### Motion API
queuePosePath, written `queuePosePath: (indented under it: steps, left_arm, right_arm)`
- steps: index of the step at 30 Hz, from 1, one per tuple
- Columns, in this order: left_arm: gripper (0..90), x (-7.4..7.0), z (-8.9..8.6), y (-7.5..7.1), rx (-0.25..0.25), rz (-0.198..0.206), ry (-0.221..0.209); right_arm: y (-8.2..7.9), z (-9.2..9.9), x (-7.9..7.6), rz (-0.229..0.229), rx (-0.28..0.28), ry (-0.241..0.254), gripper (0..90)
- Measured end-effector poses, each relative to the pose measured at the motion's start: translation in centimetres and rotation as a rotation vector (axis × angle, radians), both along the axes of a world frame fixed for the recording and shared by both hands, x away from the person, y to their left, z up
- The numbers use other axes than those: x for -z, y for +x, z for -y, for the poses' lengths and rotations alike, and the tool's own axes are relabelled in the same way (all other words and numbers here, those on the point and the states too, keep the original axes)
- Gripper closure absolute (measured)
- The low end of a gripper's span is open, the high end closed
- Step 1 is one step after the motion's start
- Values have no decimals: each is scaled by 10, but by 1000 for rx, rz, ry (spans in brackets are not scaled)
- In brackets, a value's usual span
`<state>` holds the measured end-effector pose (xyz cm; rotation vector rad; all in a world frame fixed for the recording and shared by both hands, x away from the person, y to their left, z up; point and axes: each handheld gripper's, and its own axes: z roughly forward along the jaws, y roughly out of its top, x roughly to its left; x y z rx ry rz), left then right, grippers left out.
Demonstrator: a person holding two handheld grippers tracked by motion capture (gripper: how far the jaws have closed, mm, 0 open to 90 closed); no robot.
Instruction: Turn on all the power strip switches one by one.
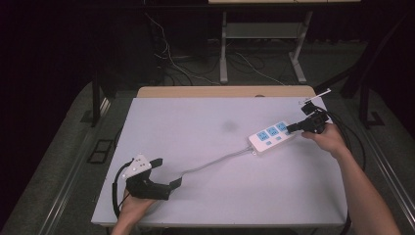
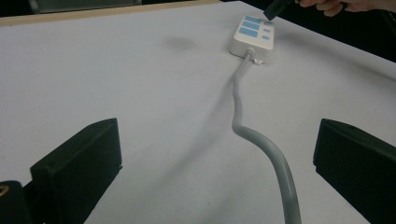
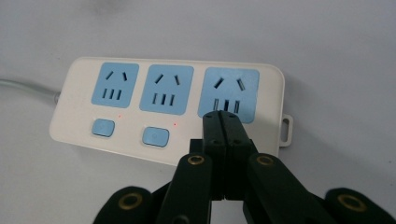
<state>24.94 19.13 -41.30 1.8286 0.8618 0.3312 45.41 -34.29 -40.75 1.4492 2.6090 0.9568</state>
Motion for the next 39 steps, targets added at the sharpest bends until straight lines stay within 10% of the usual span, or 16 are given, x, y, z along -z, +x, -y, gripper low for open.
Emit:
queuePosePath:
  steps: [39]
  left_arm:
    - [0, -1, 0, -2, 5, 6, 3]
  right_arm:
    - [-4, 5, 11, 15, 27, 42, 900]
